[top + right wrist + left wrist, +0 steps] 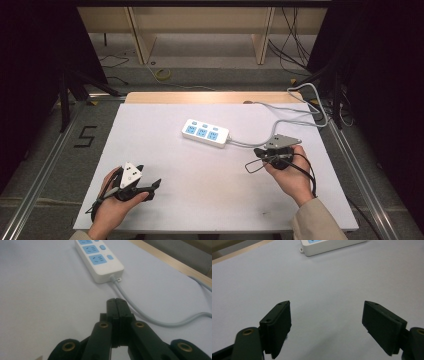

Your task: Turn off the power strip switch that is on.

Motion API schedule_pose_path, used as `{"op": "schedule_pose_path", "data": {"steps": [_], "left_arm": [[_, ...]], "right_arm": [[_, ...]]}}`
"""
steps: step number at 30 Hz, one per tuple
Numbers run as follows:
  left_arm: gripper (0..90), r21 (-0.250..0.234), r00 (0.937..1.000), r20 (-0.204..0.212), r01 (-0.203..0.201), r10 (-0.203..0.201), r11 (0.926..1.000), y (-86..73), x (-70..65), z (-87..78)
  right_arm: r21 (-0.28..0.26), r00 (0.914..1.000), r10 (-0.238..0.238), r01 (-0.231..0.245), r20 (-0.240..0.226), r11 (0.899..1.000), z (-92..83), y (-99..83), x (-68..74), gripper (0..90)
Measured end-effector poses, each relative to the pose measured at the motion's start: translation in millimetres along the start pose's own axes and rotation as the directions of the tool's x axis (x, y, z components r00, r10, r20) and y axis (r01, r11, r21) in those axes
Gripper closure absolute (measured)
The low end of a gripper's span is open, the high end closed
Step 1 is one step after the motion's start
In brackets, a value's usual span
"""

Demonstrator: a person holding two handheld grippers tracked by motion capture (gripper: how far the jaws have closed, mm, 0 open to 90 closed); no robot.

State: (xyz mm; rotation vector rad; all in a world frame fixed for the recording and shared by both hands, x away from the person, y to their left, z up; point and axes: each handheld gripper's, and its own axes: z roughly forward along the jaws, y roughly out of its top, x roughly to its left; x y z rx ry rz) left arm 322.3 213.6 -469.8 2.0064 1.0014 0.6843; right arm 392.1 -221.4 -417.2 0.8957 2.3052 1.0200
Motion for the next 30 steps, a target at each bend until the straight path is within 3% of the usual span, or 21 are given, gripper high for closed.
{"op": "schedule_pose_path", "data": {"steps": [30], "left_arm": [[23.4, 0.004, 1.0, 0.005, 0.004, -0.004, 1.0, -0.4, -0.3, 1.2]], "right_arm": [[0.043, 1.0, -0.001, 0.001, -0.01, 0.999, 21.0, 32.7, -8.5, 90.0]]}}
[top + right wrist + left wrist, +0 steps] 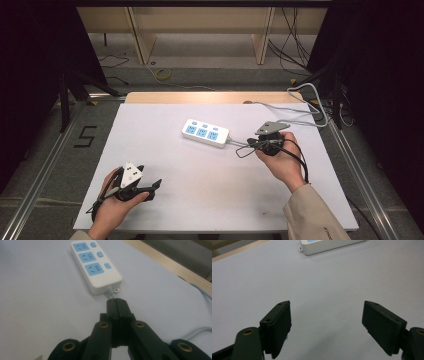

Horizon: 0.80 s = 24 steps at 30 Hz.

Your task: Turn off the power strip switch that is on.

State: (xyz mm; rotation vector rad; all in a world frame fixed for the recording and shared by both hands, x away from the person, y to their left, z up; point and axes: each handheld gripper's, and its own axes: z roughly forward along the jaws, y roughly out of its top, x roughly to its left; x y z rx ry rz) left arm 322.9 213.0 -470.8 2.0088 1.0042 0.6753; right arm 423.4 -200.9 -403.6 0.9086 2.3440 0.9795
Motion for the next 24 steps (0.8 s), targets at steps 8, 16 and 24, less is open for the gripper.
{"op": "schedule_pose_path", "data": {"steps": [8, 16, 24], "left_arm": [[23.4, 0.001, 1.0, 0.004, -0.004, 0.004, 1.0, 0.5, -1.5, 0.4], [23.4, 0.001, 1.0, 0.007, -0.002, 0.002, 1.0, 0.6, -1.9, 1.0], [23.5, 0.003, 1.0, 0.007, -0.003, 0.003, 1.0, 0.8, -2.3, 1.2]], "right_arm": [[0.009, 1.0, -0.003, 0.003, -0.009, 1.0, 8.1, 10.0, -1.2, 90.0], [0.022, 0.9999, -0.006, 0.006, -0.01, 1.0, 17.1, 16.9, -3.1, 90.0], [0.036, 0.9999, 0.003, -0.003, -0.015, 0.999, 27.7, 23.1, -6.2, 90.0]]}}
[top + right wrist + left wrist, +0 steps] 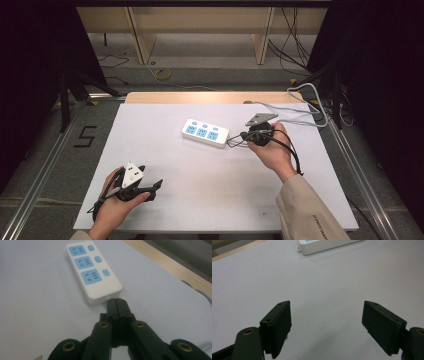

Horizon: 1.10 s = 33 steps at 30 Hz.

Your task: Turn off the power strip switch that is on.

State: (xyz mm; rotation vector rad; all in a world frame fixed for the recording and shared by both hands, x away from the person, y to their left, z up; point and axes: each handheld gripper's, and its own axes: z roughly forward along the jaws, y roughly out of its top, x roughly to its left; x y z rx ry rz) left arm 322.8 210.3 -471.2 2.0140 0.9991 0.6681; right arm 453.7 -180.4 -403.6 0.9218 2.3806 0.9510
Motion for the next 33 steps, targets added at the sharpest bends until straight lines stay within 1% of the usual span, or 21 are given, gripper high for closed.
{"op": "schedule_pose_path", "data": {"steps": [1, 5, 14, 16, 21, 27, 33], "left_arm": [[23.5, 0.0, 1.0, 0.0, 0.0, 0.0, 1.0, 0.0, 0.1, 0.0], [23.5, 0.001, 1.0, 0.0, 0.0, 0.0, 1.0, 0.0, 0.3, 0.3], [23.7, 0.002, 1.0, 0.0, -0.002, 0.002, 1.0, 0.1, 0.1, 0.6], [23.7, 0.001, 1.0, 0.001, -0.002, 0.002, 1.0, 0.2, 0.1, 0.4], [23.7, 0.001, 1.0, 0.0, 0.0, 0.0, 1.0, 0.2, 0.5, 0.3], [23.7, -0.001, 1.0, 0.002, -0.002, 0.002, 1.0, 0.4, 0.2, 0.4], [23.8, -0.001, 1.0, 0.002, -0.002, 0.002, 1.0, 0.5, 0.3, 0.4]], "right_arm": [[-0.004, 1.0, 0.001, -0.001, -0.001, 1.0, 1.5, 0.6, -0.5, 90.0], [0.005, 0.9999, 0.012, -0.012, -0.006, 1.0, 6.5, 1.9, -1.1, 90.0], [0.016, 1.0, 0.006, -0.006, -0.007, 1.0, 12.6, 6.2, -2.3, 90.0], [0.017, 1.0, -0.002, 0.002, -0.008, 1.0, 13.9, 6.7, -3.6, 90.0], [0.026, 1.0, 0.003, -0.003, -0.007, 1.0, 17.0, 8.4, -3.5, 90.0], [0.034, 0.9999, -0.004, 0.005, -0.013, 0.999, 21.5, 11.3, -4.5, 90.0], [0.042, 0.9999, 0.008, -0.008, -0.015, 0.999, 27.0, 12.3, -4.8, 90.0]]}}
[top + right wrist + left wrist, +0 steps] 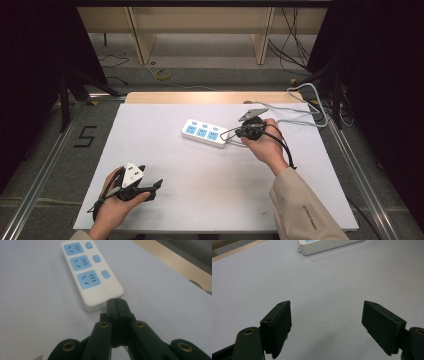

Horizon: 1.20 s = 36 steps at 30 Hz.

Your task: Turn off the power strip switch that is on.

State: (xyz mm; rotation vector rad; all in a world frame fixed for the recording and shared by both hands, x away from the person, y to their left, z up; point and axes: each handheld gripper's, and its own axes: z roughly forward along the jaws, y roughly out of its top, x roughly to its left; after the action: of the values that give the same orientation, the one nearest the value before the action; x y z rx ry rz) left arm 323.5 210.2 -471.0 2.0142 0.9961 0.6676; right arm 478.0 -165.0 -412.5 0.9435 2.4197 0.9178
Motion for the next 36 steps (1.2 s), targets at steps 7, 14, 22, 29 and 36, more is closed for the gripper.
{"op": "schedule_pose_path", "data": {"steps": [7, 14, 22, 29, 36], "left_arm": [[23.7, 0.0, 1.0, 0.0, -0.001, 0.001, 1.0, 0.2, 0.0, 0.4], [23.8, 0.0, 1.0, 0.002, -0.004, 0.004, 1.0, 0.4, 0.1, 0.5], [23.9, -0.001, 1.0, 0.004, -0.003, 0.003, 1.0, 0.5, 0.0, 0.6], [23.9, -0.002, 1.0, 0.003, -0.003, 0.003, 1.0, 0.5, -0.1, 0.7], [24.0, -0.002, 1.0, 0.003, -0.002, 0.002, 1.0, 0.6, -0.2, 0.7]], "right_arm": [[0.013, 1.0, -0.005, 0.005, -0.002, 1.0, 4.1, 6.0, -0.1, 90.0], [0.021, 1.0, -0.007, 0.007, -0.003, 1.0, 9.4, 13.0, -0.1, 90.0], [0.038, 0.9999, -0.011, 0.011, -0.007, 0.999, 16.4, 16.5, 1.5, 90.0], [0.047, 0.9999, -0.009, 0.009, -0.006, 0.999, 21.5, 20.3, 0.4, 90.0], [0.05, 0.9999, -0.007, 0.007, -0.009, 0.999, 26.8, 21.4, -0.3, 90.0]]}}
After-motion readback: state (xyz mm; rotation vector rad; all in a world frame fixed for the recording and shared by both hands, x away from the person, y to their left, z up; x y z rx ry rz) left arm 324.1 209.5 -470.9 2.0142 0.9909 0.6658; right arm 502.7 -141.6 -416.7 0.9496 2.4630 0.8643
